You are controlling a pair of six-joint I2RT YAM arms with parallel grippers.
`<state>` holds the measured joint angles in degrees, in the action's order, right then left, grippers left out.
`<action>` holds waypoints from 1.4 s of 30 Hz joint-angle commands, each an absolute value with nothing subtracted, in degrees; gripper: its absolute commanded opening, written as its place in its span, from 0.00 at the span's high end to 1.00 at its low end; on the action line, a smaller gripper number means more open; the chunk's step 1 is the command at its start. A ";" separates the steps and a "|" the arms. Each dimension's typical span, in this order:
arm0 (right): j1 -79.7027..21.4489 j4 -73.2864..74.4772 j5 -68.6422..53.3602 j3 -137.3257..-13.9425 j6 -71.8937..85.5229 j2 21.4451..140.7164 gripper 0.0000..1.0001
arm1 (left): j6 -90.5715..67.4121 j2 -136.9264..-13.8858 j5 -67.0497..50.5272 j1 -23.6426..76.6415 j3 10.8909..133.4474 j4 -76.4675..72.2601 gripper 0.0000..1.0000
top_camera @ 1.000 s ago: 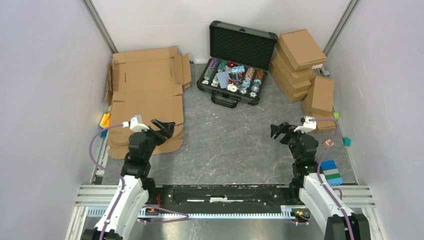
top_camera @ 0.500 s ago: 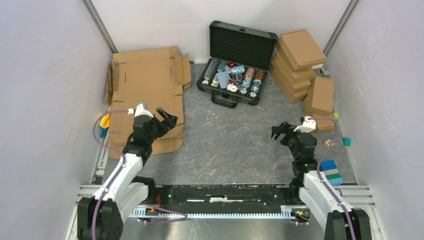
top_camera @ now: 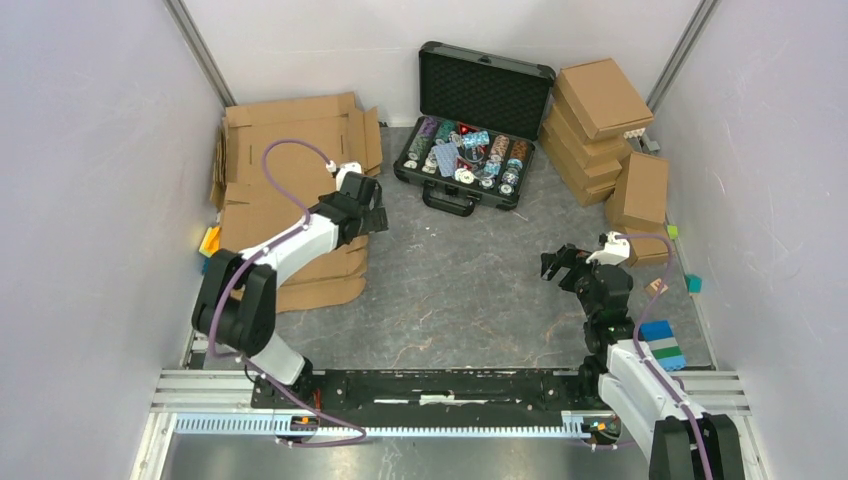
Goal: Fold the paper box
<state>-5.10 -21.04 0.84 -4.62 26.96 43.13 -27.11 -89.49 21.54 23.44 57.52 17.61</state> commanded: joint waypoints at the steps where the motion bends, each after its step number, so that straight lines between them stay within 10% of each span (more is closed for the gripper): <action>1: -4.90 -24.43 0.18 -5.36 27.58 43.70 0.02 | -22.78 -93.31 25.46 22.99 61.17 22.59 0.02; 9: -4.87 -25.05 -1.32 -5.09 27.68 43.78 0.02 | -22.10 -100.15 21.91 21.41 65.39 25.73 0.26; 22: -4.88 -25.93 -1.76 -4.58 27.82 43.61 0.02 | -23.86 -95.12 19.26 17.34 61.32 23.03 0.37; 42: -4.84 -26.17 -1.89 -4.42 27.59 43.45 0.02 | -24.18 -93.86 14.49 14.50 59.59 21.45 0.18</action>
<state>-5.10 -23.27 -1.50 -4.60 27.24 43.83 -24.12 -94.02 14.68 14.87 59.24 23.18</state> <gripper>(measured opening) 0.982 0.815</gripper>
